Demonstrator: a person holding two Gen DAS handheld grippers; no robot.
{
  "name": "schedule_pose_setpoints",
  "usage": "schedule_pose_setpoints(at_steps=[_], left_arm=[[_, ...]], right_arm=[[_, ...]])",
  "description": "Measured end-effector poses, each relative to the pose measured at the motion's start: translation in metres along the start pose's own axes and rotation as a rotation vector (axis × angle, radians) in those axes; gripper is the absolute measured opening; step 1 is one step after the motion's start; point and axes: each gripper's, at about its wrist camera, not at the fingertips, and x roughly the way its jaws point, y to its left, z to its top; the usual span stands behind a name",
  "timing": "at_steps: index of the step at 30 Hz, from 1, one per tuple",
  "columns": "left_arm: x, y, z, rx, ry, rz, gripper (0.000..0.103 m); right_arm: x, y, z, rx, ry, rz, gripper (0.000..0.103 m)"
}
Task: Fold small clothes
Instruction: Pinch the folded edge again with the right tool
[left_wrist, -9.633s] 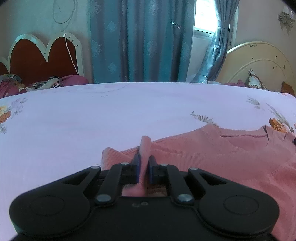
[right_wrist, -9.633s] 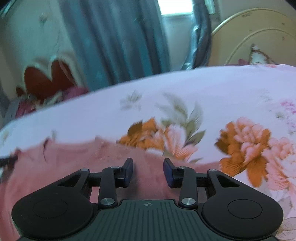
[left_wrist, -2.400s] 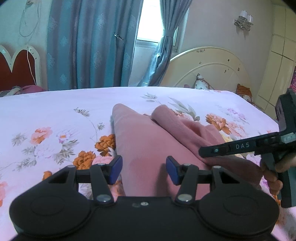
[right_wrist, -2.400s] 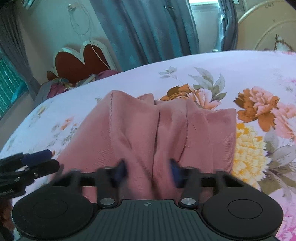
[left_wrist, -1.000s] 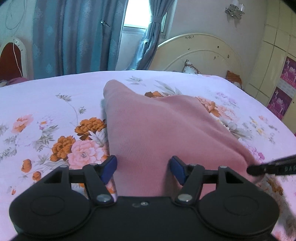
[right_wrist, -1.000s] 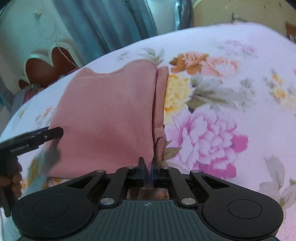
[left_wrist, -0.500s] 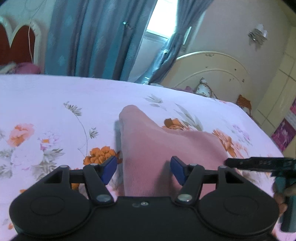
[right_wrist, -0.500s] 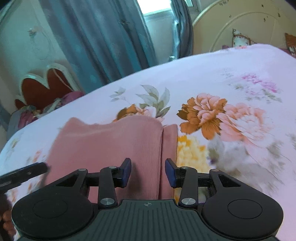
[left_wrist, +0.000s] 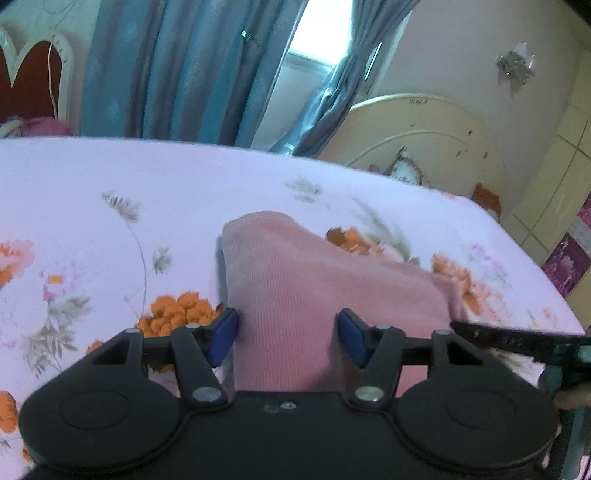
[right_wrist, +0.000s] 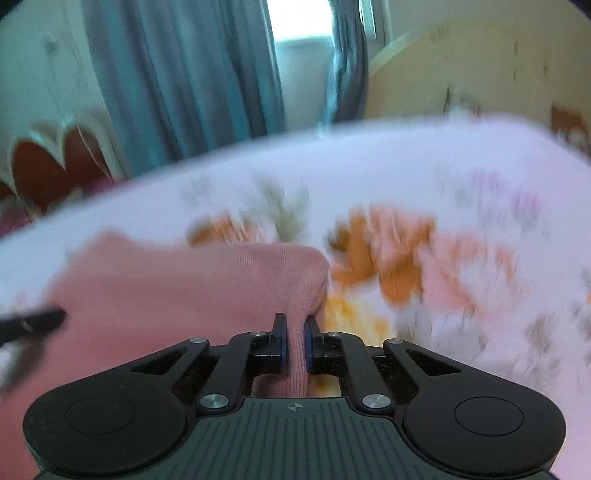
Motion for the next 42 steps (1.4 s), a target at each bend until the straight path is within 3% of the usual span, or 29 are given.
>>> schedule_pose_setpoints(at_steps=[7, 10, 16, 20, 25, 29, 34, 42], left_arm=[[-0.012, -0.001, 0.014, -0.005, -0.056, 0.024, 0.059], [-0.001, 0.001, 0.024, -0.03, -0.044, 0.036, 0.059], [0.029, 0.004, 0.033, -0.034, -0.005, 0.08, 0.058], [0.045, 0.013, 0.029, -0.081, 0.026, 0.096, 0.058], [0.048, 0.016, 0.027, -0.111, 0.026, 0.094, 0.06], [0.03, 0.011, 0.028, -0.084, 0.01, 0.112, 0.061], [0.001, 0.003, 0.024, -0.04, -0.009, 0.098, 0.06], [-0.03, -0.016, 0.006, -0.004, 0.019, 0.08, 0.06]], right_arm=[[-0.032, 0.006, 0.02, -0.018, -0.118, -0.043, 0.01], [-0.036, 0.019, 0.028, -0.058, -0.166, -0.063, 0.01], [-0.002, 0.044, 0.033, -0.108, -0.114, -0.041, 0.01], [0.037, 0.037, 0.025, -0.136, -0.057, -0.129, 0.01], [0.048, 0.027, 0.019, -0.14, -0.076, -0.137, 0.009], [0.038, 0.018, 0.024, -0.102, -0.058, -0.071, 0.01], [-0.005, 0.029, 0.024, -0.1, -0.093, -0.017, 0.01], [-0.033, 0.045, -0.011, -0.134, -0.045, 0.006, 0.01]])
